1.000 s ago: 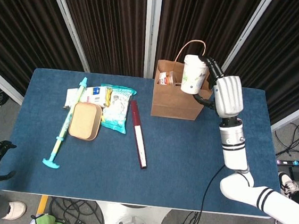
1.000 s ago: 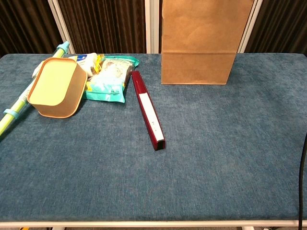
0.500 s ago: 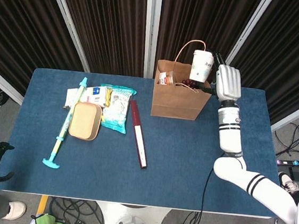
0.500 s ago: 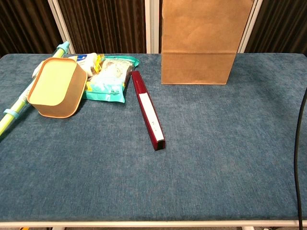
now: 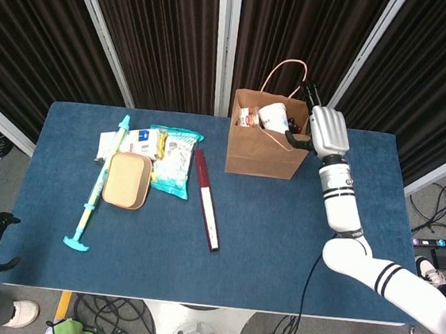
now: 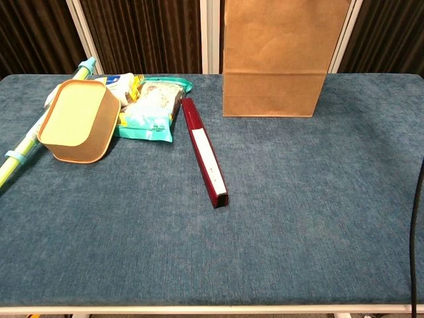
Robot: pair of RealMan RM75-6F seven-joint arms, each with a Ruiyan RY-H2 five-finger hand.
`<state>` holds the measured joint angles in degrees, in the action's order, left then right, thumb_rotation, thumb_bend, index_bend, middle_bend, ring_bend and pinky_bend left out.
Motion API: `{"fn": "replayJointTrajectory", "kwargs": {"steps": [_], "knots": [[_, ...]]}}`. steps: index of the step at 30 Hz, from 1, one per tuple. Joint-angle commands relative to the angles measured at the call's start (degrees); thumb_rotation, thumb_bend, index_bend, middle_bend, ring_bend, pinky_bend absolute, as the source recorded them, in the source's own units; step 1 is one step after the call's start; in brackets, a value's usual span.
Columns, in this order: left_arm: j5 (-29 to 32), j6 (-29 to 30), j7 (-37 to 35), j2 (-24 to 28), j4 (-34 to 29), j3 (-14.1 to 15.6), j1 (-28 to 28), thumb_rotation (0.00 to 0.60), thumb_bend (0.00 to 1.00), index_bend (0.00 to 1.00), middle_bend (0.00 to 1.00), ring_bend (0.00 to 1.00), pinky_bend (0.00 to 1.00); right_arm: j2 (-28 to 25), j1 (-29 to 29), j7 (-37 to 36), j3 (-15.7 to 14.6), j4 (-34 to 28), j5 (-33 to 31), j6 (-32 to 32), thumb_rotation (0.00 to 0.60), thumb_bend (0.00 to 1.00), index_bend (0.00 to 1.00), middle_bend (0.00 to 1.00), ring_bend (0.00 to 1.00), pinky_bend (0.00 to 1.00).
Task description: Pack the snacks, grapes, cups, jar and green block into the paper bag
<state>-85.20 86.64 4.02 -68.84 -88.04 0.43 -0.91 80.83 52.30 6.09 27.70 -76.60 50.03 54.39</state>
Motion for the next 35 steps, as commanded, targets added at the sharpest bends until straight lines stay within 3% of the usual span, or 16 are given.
{"fn": "replayJointTrajectory", "kwargs": {"steps": [1, 4, 7, 12, 15, 16, 19, 22, 24, 28, 35], "knots": [[-0.15, 0.03, 0.05, -0.02, 0.07, -0.09, 0.12, 0.600, 0.04, 0.36, 0.35, 0.31, 0.26, -3.07, -4.09, -4.96, -0.34, -4.95, 5.90, 4.88, 0.600, 0.19, 0.00, 0.03, 0.63, 0.88], [-0.32, -0.02, 0.08, 0.04, 0.07, -0.21, 0.32, 0.600, 0.04, 0.36, 0.35, 0.31, 0.26, -5.61, -8.33, -7.94, -1.98, -8.61, 11.68, 10.40, 0.600, 0.20, 0.03, 0.17, 0.66, 0.88], [-0.46, -0.12, 0.22, 0.14, -0.06, -0.46, 0.66, 0.600, 0.04, 0.36, 0.35, 0.31, 0.26, -9.35, -13.05, -10.17, -4.17, -12.65, 16.18, 14.66, 0.600, 0.20, 0.16, 0.31, 0.67, 0.88], [-0.74, -0.17, 0.53, 0.28, -0.15, -0.86, 1.19, 0.600, 0.04, 0.36, 0.35, 0.31, 0.26, -16.43, -20.92, -12.51, -9.89, -18.56, 22.94, 19.01, 0.600, 0.21, 0.28, 0.40, 0.59, 0.85], [-0.96, -0.28, 0.87, 0.31, -0.24, -1.11, 1.62, 0.600, 0.04, 0.36, 0.35, 0.31, 0.26, -21.08, -25.45, -13.38, -14.71, -21.18, 27.46, 20.09, 0.600, 0.22, 0.29, 0.37, 0.41, 0.67], [-1.05, -0.29, 1.05, 0.33, -0.32, -1.20, 1.77, 0.600, 0.04, 0.36, 0.35, 0.31, 0.26, -22.37, -27.07, -13.53, -16.67, -21.59, 29.37, 20.60, 0.600, 0.22, 0.27, 0.35, 0.33, 0.57], [-1.20, -0.18, 1.63, 0.32, -0.58, -1.34, 1.98, 0.600, 0.04, 0.36, 0.35, 0.31, 0.26, -24.11, -30.76, -13.74, -21.06, -21.32, 32.99, 21.92, 0.600, 0.22, 0.16, 0.24, 0.14, 0.34], [-1.37, 0.10, 1.89, 0.16, -0.66, -1.36, 1.99, 0.600, 0.04, 0.36, 0.35, 0.31, 0.26, -23.89, -33.44, -14.92, -25.10, -18.95, 36.25, 22.14, 0.600, 0.24, 0.02, 0.06, 0.01, 0.15], [-1.21, 0.04, 2.33, 0.04, -0.75, -1.42, 2.05, 0.600, 0.04, 0.36, 0.35, 0.31, 0.26, -23.71, -34.77, -16.33, -27.28, -17.52, 37.84, 21.89, 0.600, 0.24, 0.00, 0.01, 0.00, 0.04], [-1.42, 0.92, 3.50, -0.36, -0.91, -1.51, 1.85, 0.600, 0.04, 0.36, 0.35, 0.31, 0.26, -21.18, -38.67, -16.62, -29.64, -14.41, 39.75, 25.56, 0.600, 0.24, 0.00, 0.00, 0.00, 0.00], [-1.47, 1.65, 5.10, -1.15, -0.84, -1.81, 1.87, 0.600, 0.04, 0.36, 0.35, 0.31, 0.26, -17.60, -41.95, -17.35, -29.57, -10.85, 41.37, 30.73, 0.600, 0.24, 0.00, 0.00, 0.00, 0.00]]}}
